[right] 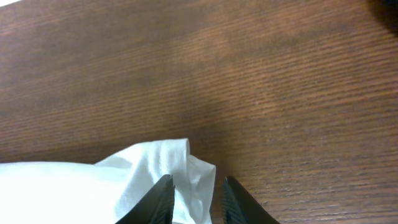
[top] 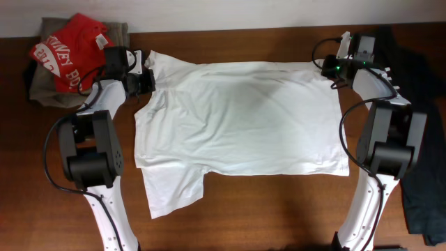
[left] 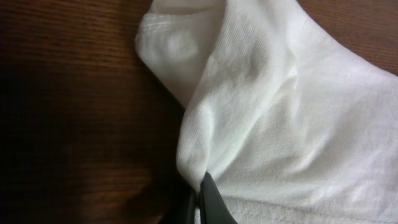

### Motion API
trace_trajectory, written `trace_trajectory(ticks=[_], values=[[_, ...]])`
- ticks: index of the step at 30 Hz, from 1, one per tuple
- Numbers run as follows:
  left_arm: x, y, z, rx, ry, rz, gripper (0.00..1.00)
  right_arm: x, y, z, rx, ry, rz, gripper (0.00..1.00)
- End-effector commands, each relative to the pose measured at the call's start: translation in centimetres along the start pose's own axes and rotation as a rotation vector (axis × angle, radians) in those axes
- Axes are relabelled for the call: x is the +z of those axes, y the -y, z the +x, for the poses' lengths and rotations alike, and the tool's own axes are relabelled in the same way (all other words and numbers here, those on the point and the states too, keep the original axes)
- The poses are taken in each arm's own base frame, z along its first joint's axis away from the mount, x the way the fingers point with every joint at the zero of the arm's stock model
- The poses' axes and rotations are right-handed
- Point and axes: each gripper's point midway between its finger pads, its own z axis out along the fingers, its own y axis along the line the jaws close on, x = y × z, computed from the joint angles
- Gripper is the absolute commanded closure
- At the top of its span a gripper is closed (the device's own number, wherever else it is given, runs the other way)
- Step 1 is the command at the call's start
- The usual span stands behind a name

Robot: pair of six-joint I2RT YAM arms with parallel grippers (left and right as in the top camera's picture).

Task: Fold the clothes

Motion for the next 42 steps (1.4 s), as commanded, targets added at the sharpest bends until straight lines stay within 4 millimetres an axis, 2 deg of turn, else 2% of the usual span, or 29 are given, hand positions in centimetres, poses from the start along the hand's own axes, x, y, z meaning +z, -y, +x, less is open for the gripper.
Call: trace_trajectory(ticks=[1, 8, 11, 12, 16, 17, 19, 23, 26, 30, 31, 32, 35, 37, 42], values=[[0.4, -0.3, 0.6, 0.001, -0.02, -0.016, 0.99, -1.3, -1.0, -2.1, -0.034, 0.021, -0.009, 0.7], [0.4, -0.3, 0.6, 0.001, -0.02, -0.016, 0.99, 0.3, -1.2, 0.6, -0.031, -0.053, -0.008, 0.7], [0.4, -0.3, 0.6, 0.001, -0.02, -0.016, 0.99, 0.7, -2.3, 0.6, -0.084, -0.048, -0.007, 0.73], [0.4, -0.3, 0.6, 0.001, -0.02, -0.016, 0.99, 0.7, -2.4, 0.7, -0.087, -0.049, -0.003, 0.77], [0.4, -0.3, 0.7, 0.0, -0.023, -0.016, 0.99, 0.7, -2.0, 0.7, -0.085, -0.052, 0.017, 0.77], [0.4, -0.3, 0.7, 0.001, -0.023, -0.016, 0.99, 0.7, -1.6, 0.8, -0.085, -0.056, 0.039, 0.74], [0.4, -0.3, 0.7, 0.001, -0.023, -0.016, 0.99, 0.6, -1.4, 0.9, -0.085, -0.058, 0.05, 0.54], [0.4, -0.3, 0.7, 0.001, -0.023, -0.016, 0.99, 0.6, -0.6, 0.8, -0.085, -0.058, 0.09, 0.53], [0.4, -0.3, 0.7, 0.001, -0.022, -0.016, 0.99, 0.7, -1.1, 0.9, -0.086, -0.06, 0.07, 0.62], [0.4, -0.3, 0.7, 0.001, -0.023, -0.016, 0.99, 1.6, -1.0, 2.0, -0.083, -0.085, 0.059, 0.69], [0.4, -0.3, 0.7, 0.001, -0.023, -0.016, 0.99, 1.6, -1.0, 2.0, -0.083, -0.084, 0.059, 0.78], [0.4, -0.3, 0.7, 0.001, -0.022, -0.016, 0.99, 1.6, -1.1, 1.8, -0.084, -0.077, 0.059, 0.8], [0.4, -0.3, 0.7, 0.001, -0.022, -0.016, 0.99, 1.6, -1.1, 1.5, -0.085, -0.064, 0.058, 0.96], [-0.1, 0.0, 0.2, 0.003, -0.015, -0.005, 0.99, 0.7, -1.2, 0.1, -0.085, -0.043, 0.06, 0.96], [-5.3, 1.8, -2.5, 0.01, 0.008, -0.007, 0.99, -3.8, -0.9, -4.4, -0.071, -0.018, 0.083, 0.96]])
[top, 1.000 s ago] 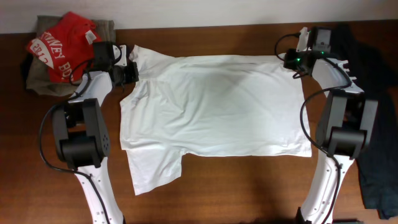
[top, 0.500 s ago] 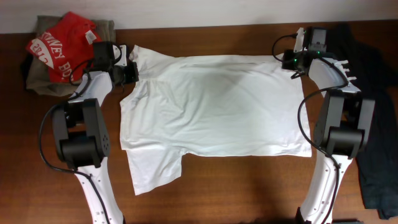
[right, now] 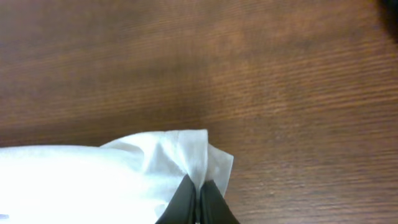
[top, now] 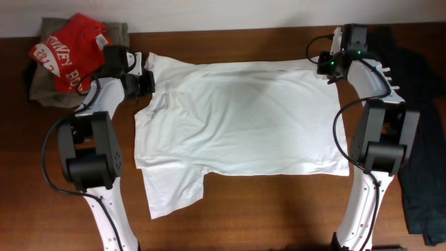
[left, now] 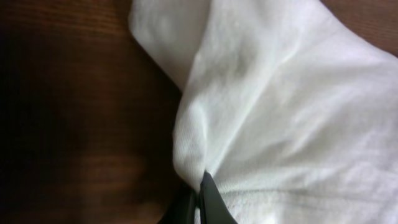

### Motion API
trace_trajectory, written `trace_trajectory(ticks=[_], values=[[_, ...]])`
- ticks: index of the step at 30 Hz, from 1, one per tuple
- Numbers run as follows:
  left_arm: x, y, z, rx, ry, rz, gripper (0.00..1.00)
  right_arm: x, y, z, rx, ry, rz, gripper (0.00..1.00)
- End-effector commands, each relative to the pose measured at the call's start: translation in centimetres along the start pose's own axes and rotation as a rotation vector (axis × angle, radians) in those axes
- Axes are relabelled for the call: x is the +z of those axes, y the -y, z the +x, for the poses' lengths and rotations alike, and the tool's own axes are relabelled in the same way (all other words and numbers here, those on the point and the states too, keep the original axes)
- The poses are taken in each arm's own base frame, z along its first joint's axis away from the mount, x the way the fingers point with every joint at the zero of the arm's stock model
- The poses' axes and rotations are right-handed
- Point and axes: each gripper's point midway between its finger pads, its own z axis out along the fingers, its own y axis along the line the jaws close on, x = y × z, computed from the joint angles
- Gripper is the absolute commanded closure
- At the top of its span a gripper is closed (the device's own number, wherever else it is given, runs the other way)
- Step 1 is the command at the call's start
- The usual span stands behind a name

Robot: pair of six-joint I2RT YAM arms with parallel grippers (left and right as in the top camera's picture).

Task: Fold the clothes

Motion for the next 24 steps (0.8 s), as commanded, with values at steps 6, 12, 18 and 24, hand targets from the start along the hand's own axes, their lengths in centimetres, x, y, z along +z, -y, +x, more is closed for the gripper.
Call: trace_trajectory(ticks=[6, 12, 18, 24], values=[[-11.4, 1.7, -3.9, 0.027, 0.094, -0.118, 1.0, -8.9, 1.0, -7.0, 0.058, 0.072, 0.024, 0.96], [-16.5, 3.1, -1.6, -0.035, 0.026, -0.121, 1.0, -11.2, 1.1, -5.7, 0.086, -0.023, 0.029, 0.87], [-16.9, 2.9, 3.2, -0.081, -0.166, -0.138, 0.99, -11.3, 0.0, -3.3, 0.105, -0.121, -0.043, 0.75], [-16.9, 3.0, 3.2, -0.08, -0.167, -0.135, 0.99, -6.6, -6.9, 0.6, 0.049, -0.251, -0.234, 0.54]])
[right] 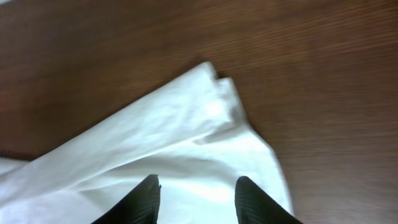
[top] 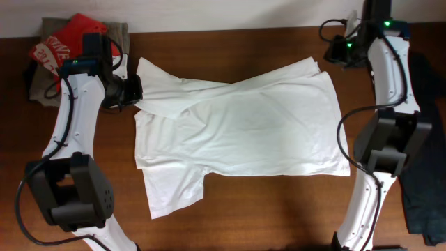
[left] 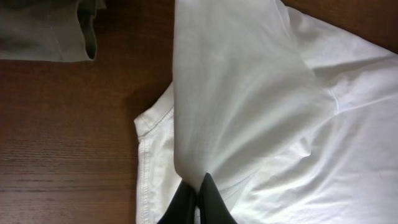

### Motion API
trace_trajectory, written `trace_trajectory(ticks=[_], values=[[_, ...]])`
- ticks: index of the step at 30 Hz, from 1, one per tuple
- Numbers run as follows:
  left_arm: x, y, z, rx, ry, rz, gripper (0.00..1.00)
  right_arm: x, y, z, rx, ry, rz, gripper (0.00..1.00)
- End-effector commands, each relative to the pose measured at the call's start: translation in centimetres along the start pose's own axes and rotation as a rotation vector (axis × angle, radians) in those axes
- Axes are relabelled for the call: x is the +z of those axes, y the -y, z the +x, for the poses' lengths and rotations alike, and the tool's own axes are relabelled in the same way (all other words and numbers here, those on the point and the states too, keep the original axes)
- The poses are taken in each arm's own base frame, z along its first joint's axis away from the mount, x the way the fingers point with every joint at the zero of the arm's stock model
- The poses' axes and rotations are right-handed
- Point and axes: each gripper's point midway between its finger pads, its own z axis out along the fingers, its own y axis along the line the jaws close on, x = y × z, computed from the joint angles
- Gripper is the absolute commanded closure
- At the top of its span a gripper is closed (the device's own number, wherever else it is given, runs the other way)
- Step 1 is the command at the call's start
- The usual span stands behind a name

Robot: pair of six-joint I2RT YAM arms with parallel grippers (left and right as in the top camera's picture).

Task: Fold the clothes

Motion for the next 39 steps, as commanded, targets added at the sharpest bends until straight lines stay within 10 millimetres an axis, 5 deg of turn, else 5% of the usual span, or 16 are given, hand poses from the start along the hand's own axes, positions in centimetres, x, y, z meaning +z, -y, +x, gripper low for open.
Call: trace_trajectory(ticks=[1, 5, 14, 22, 25, 28, 29, 31, 36, 39], values=[[-1.4, 0.3, -0.6, -0.002, 0.037, 0.0, 0.99, 4.6, -4.7, 2.3, -0.067, -0.086, -0.091, 0.52], [-1.4, 0.3, -0.6, -0.002, 0.038, 0.0, 0.99, 7.6, -5.2, 3.6, 0.069, -0.122, -0.017, 0.5], [-1.4, 0.2, -0.6, -0.003, 0.038, 0.0, 0.99, 11.3, -3.0, 5.1, 0.199, -0.161, 0.063, 0.5], [-1.4, 0.3, -0.7, -0.002, 0.041, 0.0, 0.99, 12.0, -3.0, 3.8, 0.191, -0.105, 0.052, 0.5], [-1.4, 0.2, -0.7, -0.002, 0.041, 0.0, 0.99, 12.0, -2.7, 2.6, 0.186, -0.057, 0.056, 0.7], [-1.4, 0.2, -0.7, -0.002, 0.042, 0.0, 0.99, 11.9, -1.9, 2.3, 0.187, -0.042, 0.076, 0.8], [-1.4, 0.3, -0.7, -0.002, 0.041, 0.0, 0.99, 11.9, -1.4, 2.1, 0.191, -0.036, 0.087, 0.79], [-1.4, 0.3, -0.7, -0.002, 0.041, 0.0, 0.99, 11.7, -0.5, 1.9, 0.192, -0.028, 0.101, 0.48], [-1.4, 0.2, -1.0, 0.0, 0.053, -0.002, 0.99, 10.4, 4.7, 0.0, 0.141, 0.026, 0.109, 0.43], [-1.4, 0.3, -1.3, 0.003, 0.067, 0.0, 0.99, 10.4, 3.8, 0.1, 0.081, 0.015, 0.057, 0.44]])
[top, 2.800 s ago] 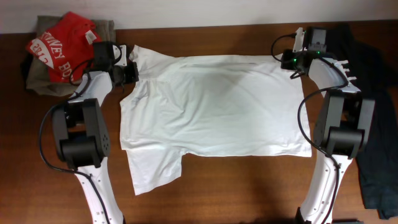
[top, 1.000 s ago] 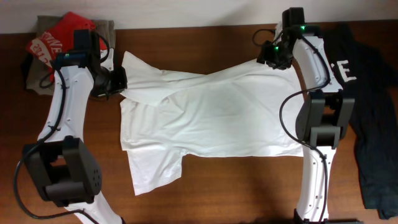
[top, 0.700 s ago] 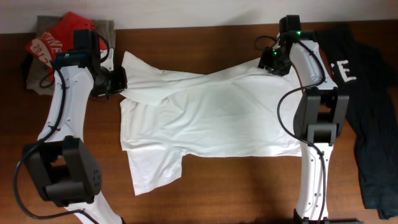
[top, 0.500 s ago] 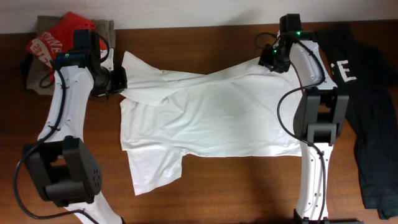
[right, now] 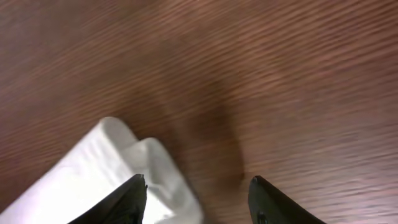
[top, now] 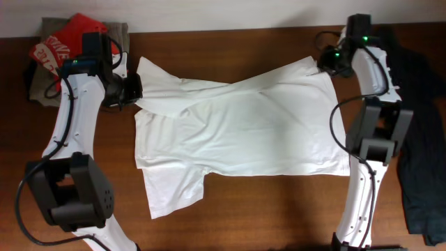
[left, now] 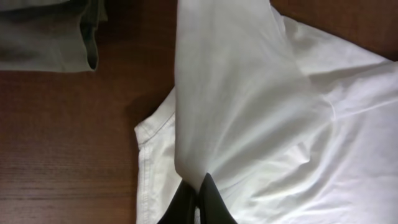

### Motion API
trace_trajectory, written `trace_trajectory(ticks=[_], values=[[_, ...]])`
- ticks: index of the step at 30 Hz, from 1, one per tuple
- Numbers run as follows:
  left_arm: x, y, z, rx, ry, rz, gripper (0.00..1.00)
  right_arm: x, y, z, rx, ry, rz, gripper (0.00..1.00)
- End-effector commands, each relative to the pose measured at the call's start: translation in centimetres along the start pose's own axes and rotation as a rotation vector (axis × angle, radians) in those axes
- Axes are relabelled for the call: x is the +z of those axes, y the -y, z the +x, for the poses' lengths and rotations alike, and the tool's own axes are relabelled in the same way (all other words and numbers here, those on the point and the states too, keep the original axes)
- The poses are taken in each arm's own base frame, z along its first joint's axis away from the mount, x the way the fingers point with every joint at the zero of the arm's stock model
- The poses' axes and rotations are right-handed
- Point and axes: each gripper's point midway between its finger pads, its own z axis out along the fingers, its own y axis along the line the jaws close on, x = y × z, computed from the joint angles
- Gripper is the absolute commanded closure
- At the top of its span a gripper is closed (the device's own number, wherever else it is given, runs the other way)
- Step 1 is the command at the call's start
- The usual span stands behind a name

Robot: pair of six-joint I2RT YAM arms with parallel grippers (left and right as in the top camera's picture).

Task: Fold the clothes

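A white T-shirt (top: 244, 129) lies spread on the wooden table (top: 279, 209), its top edge pulled inward into a loose fold. My left gripper (top: 132, 94) is shut on the shirt's upper left shoulder fabric (left: 236, 106), holding a lifted fold (left: 199, 180). My right gripper (top: 329, 64) stands open at the shirt's upper right corner (right: 134, 165), its fingers (right: 134, 199) wide apart around that corner without pinching it.
A pile of folded clothes with a red shirt (top: 59, 45) on top sits at the far left corner, its olive edge (left: 56, 37) near my left gripper. Dark garments (top: 421, 125) lie along the right edge of the table.
My right gripper has opened and let go of the shirt's upper right corner, and now sits low beside it. The left gripper holds the shoulder in the same place.
The shirt lay flat with my left gripper shut on its left shoulder and the right open at the top right corner. The right then shut on that corner. Both drew the top edge inward into a fold, and the right has now let go.
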Motion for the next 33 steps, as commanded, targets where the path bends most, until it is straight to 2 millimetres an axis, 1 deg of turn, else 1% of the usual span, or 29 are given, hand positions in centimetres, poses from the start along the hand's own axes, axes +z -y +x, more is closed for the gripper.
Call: trace_trajectory(ticks=[1, 3, 5, 6, 8, 10, 11, 12, 13, 15, 17, 18, 19, 22, 23, 24, 25, 27, 28, 29, 33], values=[[-1.4, 0.2, -0.8, -0.001, 0.044, -0.002, 0.99, 0.8, -2.0, 1.0, -0.08, -0.026, -0.047, 0.44], [-1.4, 0.2, -0.8, -0.001, 0.044, -0.002, 0.99, 1.0, -3.1, 1.1, -0.118, -0.02, -0.063, 0.45], [-1.4, 0.2, -0.8, -0.001, 0.044, -0.002, 0.99, 1.2, -4.5, 1.5, -0.19, -0.024, -0.071, 0.45], [-1.4, 0.2, -0.8, -0.001, 0.044, -0.002, 0.99, 1.2, -5.0, 1.7, -0.197, -0.027, -0.074, 0.45], [-1.4, 0.2, -0.7, -0.001, 0.043, -0.002, 0.99, 1.3, -4.9, 1.8, -0.195, -0.031, -0.07, 0.46], [-1.4, 0.2, -0.7, -0.001, 0.042, -0.002, 0.99, 1.6, -4.5, 2.1, -0.191, -0.043, -0.066, 0.57], [-1.4, 0.2, -0.7, -0.002, 0.042, -0.003, 0.99, 1.7, -4.5, 2.2, -0.191, -0.046, -0.066, 0.6], [-1.4, 0.2, -0.7, -0.002, 0.041, -0.003, 0.99, 1.7, -4.4, 2.1, -0.192, -0.042, -0.059, 0.61], [-1.4, 0.2, -0.7, -0.002, 0.041, -0.003, 0.99, 1.7, -3.4, 1.8, -0.192, -0.029, -0.001, 0.45], [-1.4, 0.2, -0.7, -0.002, 0.04, -0.003, 0.99, 1.6, -1.9, 1.1, -0.198, -0.008, 0.071, 0.42], [-1.4, 0.2, -0.7, -0.002, 0.041, -0.003, 0.99, 1.7, -2.9, 1.5, -0.262, -0.025, 0.009, 0.42], [-1.4, 0.2, -0.7, -0.002, 0.041, -0.003, 0.99, 1.8, -3.9, 2.1, -0.278, -0.042, -0.052, 0.42], [-1.4, 0.2, -0.7, -0.002, 0.041, -0.003, 0.99, 2.0, -4.3, 2.6, -0.276, -0.055, -0.081, 0.43], [-1.4, 0.2, -0.7, -0.002, 0.041, -0.003, 0.99, 2.7, -3.8, 3.6, -0.272, -0.08, -0.076, 0.57], [-1.4, 0.2, -0.7, -0.002, 0.041, -0.003, 0.99, 2.7, -3.8, 3.6, -0.271, -0.08, -0.076, 0.6], [-1.4, 0.2, -0.7, -0.002, 0.041, -0.003, 0.99, 2.7, -3.9, 3.4, -0.273, -0.073, -0.076, 0.69], [-1.4, 0.2, -0.7, -0.002, 0.041, -0.003, 0.99, 2.7, -3.8, 3.3, -0.273, -0.066, -0.074, 0.75], [-1.4, 0.2, -0.7, -0.002, 0.041, -0.003, 0.99, 2.5, -3.4, 2.7, -0.273, -0.049, -0.047, 0.8], [-1.4, 0.2, -0.7, -0.002, 0.041, -0.003, 0.99, 1.9, -2.7, 1.8, -0.272, -0.029, -0.006, 0.83], [-1.4, 0.2, -0.7, -0.002, 0.041, -0.003, 0.99, 1.5, -2.6, 1.2, -0.267, -0.019, 0.004, 0.85], [-1.4, 0.2, -0.7, -0.002, 0.041, -0.003, 0.99, 0.3, -2.5, 0.0, -0.255, 0.006, 0.005, 0.87]])
